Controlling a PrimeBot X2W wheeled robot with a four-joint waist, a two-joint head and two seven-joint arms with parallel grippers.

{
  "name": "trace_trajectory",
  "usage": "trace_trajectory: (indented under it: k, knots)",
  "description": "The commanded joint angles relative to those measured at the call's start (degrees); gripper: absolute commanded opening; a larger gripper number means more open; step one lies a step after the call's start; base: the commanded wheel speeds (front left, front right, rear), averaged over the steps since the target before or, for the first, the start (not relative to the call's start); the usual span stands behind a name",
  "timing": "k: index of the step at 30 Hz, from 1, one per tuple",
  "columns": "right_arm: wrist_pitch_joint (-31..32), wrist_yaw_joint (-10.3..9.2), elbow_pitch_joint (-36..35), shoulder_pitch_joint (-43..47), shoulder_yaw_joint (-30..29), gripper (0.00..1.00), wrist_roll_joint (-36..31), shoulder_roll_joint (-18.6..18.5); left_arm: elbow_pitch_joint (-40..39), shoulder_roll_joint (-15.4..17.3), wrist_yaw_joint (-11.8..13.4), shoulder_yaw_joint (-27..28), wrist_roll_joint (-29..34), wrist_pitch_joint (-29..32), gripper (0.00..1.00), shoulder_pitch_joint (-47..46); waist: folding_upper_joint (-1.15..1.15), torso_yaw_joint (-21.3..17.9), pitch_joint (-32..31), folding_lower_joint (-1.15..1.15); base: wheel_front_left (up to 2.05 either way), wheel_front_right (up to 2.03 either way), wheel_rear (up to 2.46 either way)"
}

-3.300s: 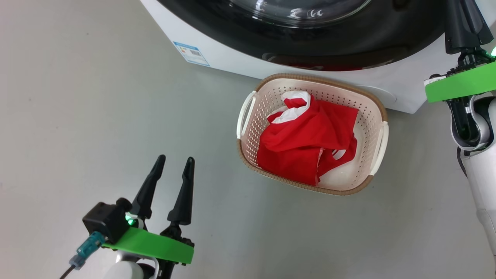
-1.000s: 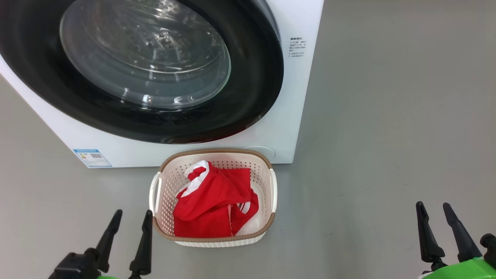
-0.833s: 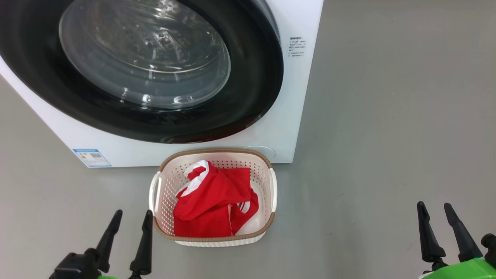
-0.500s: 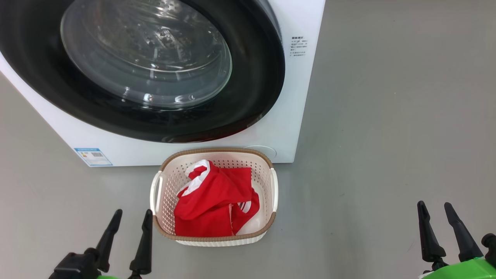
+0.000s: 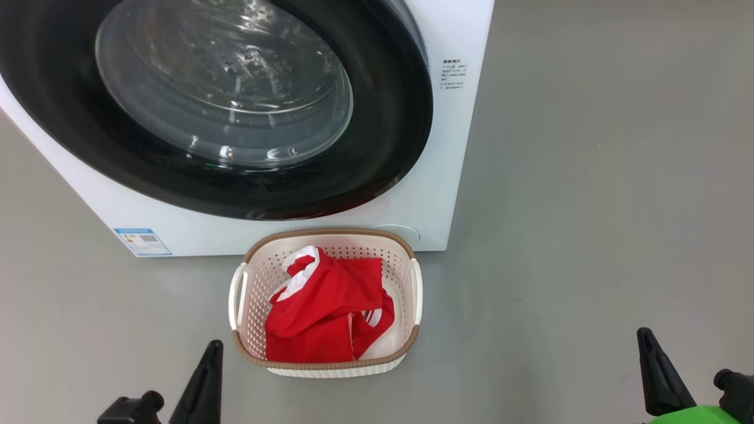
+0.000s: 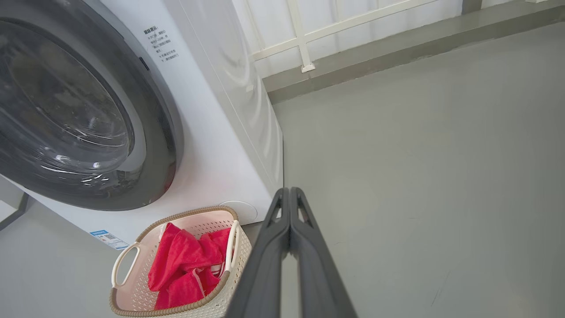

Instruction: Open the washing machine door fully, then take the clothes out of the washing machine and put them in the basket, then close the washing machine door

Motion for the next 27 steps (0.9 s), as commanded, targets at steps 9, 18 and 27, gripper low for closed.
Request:
trace_trajectory:
  k: [9, 18, 27]
  knots:
    - [1.67, -0.01, -1.33, -1.31, -0.10, 0.00, 5.51, -0.64, -1.28, 0.60, -0.04, 0.71, -6.35, 1.46, 0.00, -1.14, 0.00, -0.30, -0.42, -0.01, 0.00, 0.00, 0.00]
    - [3.18, -0.01, -1.41, -2.17, -0.11, 0.00, 10.17, -0.51, -1.32, 0.67, -0.07, 1.13, -11.87, 2.79, 0.00, -1.51, 0.00, -0.57, -0.84, -0.01, 0.00, 0.00, 0.00]
    - [4.69, -0.02, -1.53, -2.99, -0.12, 0.00, 14.84, -0.36, -1.43, 0.70, -0.10, 1.59, -17.36, 4.15, 0.00, -1.81, 0.00, -0.85, -1.27, -0.01, 0.00, 0.00, 0.00]
